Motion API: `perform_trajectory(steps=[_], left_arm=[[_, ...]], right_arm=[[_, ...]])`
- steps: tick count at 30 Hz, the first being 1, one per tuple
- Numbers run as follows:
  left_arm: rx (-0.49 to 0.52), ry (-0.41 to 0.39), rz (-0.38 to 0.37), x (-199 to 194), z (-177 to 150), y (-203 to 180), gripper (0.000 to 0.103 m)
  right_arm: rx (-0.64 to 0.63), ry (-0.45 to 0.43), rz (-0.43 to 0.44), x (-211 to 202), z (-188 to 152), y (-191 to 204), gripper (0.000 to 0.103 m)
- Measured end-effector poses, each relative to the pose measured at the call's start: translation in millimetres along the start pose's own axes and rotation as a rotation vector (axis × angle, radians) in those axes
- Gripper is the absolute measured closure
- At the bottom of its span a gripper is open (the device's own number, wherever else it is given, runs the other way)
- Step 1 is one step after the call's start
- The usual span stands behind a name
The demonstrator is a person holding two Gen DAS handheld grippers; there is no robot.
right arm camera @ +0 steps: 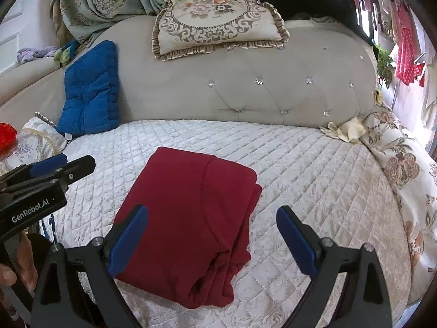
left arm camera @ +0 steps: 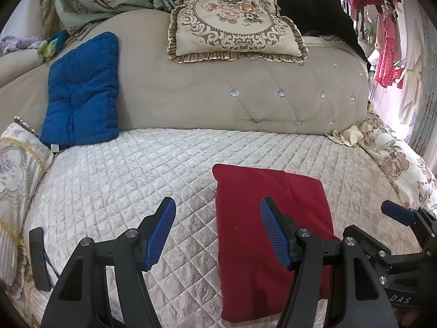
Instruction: Fold small clothes
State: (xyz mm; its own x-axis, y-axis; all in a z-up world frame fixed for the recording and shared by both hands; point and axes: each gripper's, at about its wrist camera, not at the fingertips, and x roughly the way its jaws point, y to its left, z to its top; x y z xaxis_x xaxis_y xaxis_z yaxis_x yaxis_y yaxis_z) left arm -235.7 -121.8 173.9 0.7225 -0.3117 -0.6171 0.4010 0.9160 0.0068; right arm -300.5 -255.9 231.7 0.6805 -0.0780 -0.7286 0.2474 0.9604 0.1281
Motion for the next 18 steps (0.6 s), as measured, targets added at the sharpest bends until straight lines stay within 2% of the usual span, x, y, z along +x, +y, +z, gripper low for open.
perform_trajectory(steps=[18], left_arm=[[-0.001, 0.014, 0.0, 17.6, 0.7, -4.8, 0.059]], right_arm=[[-0.01, 0.041, -0.013, 22.7, 6.0, -0.1, 0.006]])
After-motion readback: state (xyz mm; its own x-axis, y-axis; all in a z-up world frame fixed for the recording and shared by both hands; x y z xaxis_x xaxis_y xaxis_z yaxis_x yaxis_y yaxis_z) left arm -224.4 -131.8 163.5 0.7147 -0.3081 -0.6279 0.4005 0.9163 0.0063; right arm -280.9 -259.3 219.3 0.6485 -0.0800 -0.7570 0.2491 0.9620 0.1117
